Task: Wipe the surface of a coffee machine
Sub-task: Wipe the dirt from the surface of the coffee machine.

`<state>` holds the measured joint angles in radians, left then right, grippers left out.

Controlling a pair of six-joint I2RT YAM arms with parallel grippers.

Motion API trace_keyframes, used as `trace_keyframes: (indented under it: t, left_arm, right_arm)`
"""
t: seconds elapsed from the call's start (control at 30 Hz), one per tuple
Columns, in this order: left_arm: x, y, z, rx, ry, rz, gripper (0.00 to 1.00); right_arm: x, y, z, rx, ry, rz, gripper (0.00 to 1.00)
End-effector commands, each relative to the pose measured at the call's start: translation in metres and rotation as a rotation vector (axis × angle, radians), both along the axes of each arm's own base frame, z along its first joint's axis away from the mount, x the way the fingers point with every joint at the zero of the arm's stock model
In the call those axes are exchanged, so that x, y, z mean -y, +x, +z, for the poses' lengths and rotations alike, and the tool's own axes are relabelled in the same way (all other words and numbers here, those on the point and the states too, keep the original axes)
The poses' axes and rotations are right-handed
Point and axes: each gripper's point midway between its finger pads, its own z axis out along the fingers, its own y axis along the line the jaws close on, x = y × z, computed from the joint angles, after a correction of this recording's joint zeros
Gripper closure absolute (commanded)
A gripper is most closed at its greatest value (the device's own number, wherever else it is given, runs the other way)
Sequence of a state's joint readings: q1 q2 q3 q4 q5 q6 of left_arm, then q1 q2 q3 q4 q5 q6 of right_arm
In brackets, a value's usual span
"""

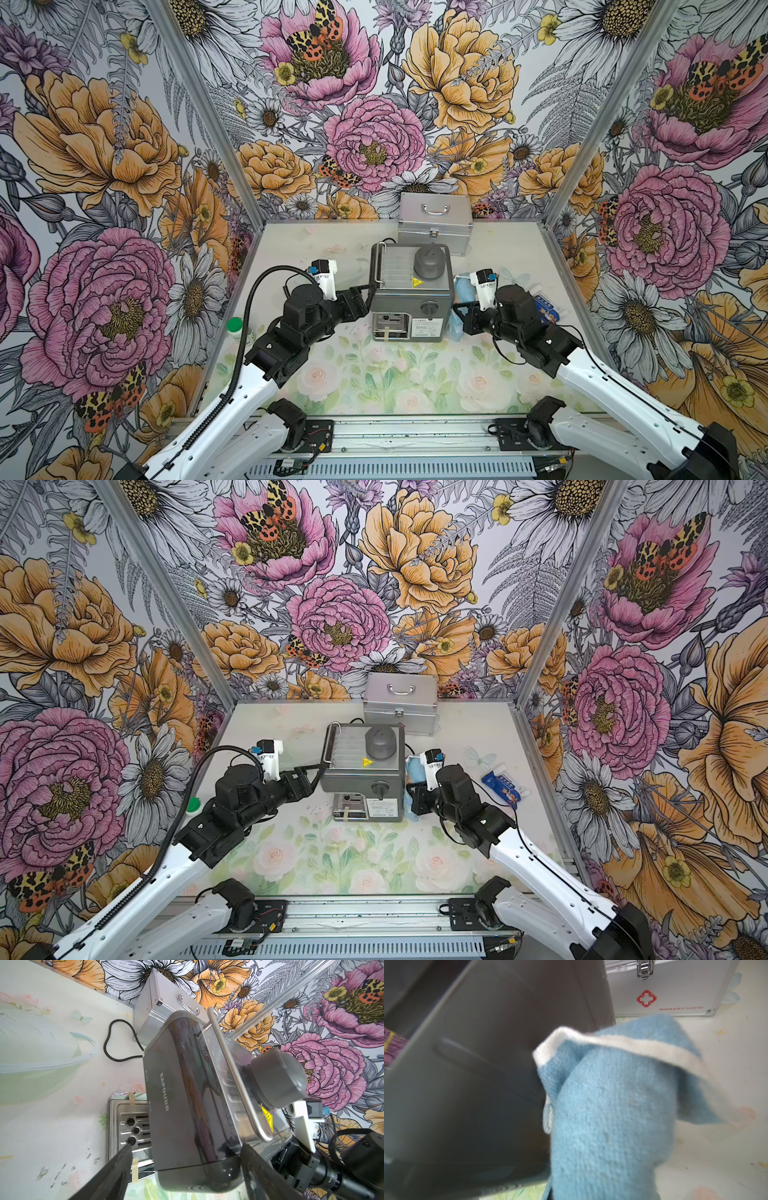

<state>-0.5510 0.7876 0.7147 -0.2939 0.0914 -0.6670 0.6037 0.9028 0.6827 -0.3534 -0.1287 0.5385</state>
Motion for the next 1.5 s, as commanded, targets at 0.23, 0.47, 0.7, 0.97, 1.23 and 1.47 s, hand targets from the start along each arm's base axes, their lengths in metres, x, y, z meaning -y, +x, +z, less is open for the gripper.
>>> trace_keyframes:
  t: [0.23,0.47,0.7,0.97,1.23,1.47]
  left_arm:
    - [0.009,-0.006,-0.012,-0.044,-0.006,-0.056,0.19]
    - [0.010,-0.006,-0.014,-0.044,0.003,-0.061,0.19]
    - [0.014,-0.005,-0.015,-0.047,0.010,-0.085,0.19]
    - [0.015,-0.011,-0.017,-0.051,0.002,-0.095,0.19]
    - [0.018,-0.017,-0.010,-0.033,-0.015,-0.115,0.20]
    - [0.018,-0.023,-0.010,-0.031,-0.021,-0.124,0.20]
  right_arm:
    - [-0.018,0.019,0.045,0.089,0.002,0.056,1.00]
    - [-0.022,0.063,0.080,0.140,0.024,0.067,1.00]
    - [-0.020,0.071,0.085,0.144,0.035,0.071,1.00]
    - [-0.029,0.016,0.059,0.066,0.103,0.142,1.00]
    - [-0.022,-0.007,-0.004,-0.062,0.044,0.098,1.00]
    - [-0.021,0.021,0.005,-0.011,-0.046,0.057,1.00]
